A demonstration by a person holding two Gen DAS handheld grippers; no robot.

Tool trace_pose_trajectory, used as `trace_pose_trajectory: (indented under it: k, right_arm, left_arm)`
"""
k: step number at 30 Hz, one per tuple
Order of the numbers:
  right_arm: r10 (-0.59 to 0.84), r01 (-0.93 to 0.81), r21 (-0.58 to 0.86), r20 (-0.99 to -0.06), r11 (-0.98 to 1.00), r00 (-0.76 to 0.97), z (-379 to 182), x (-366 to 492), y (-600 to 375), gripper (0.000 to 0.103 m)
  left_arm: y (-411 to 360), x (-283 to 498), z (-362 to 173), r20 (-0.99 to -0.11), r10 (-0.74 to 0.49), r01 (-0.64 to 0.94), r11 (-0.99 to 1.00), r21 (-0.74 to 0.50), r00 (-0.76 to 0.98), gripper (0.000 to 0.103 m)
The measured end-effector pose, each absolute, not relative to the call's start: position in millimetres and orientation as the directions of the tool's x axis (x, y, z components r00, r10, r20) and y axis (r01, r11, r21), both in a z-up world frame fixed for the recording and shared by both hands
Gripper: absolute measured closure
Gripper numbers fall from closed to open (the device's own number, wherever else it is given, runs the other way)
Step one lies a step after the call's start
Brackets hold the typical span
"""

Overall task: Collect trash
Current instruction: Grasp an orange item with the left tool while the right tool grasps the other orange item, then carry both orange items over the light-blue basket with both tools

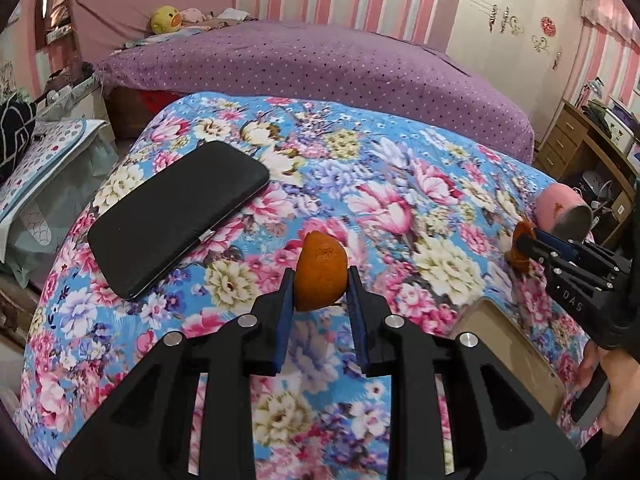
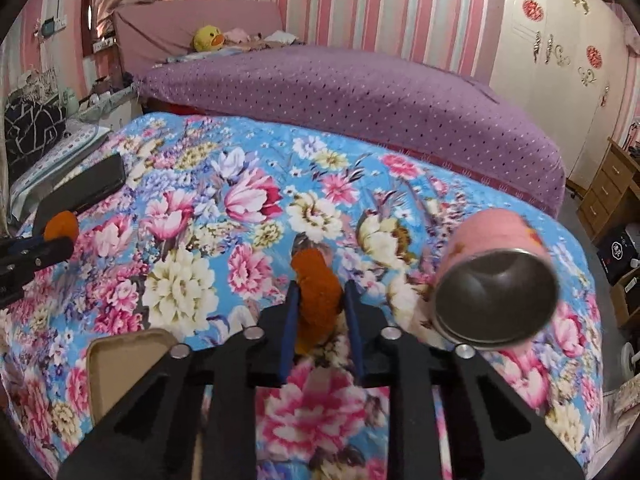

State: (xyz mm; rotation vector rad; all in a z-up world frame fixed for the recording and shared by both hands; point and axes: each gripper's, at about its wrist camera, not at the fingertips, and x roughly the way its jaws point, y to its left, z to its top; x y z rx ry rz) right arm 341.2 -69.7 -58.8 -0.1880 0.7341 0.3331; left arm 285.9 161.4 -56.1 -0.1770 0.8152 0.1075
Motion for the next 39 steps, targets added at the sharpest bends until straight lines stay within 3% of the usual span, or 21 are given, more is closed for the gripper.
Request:
trace_pose_trajectory:
  k: [19,39]
  right_arm:
    - [0.173,-0.237,-0.02,-0.623,0.971,0.763,-20.2,220.3,-187.7,0.083]
    - [0.119,-0.13,0.024,-0.6,0.991,0.791,-29.2,128.9,-280.0,0.083]
  left_arm:
    - [77.4,224.8,-33.5,-0.679,-0.031,-0.047,0.994,-0.097,0.734,0.079]
    - [-6.3,142.9,-46.2,-0.637,-0.075,0.016,0.995,-0.098,0.767,0.079]
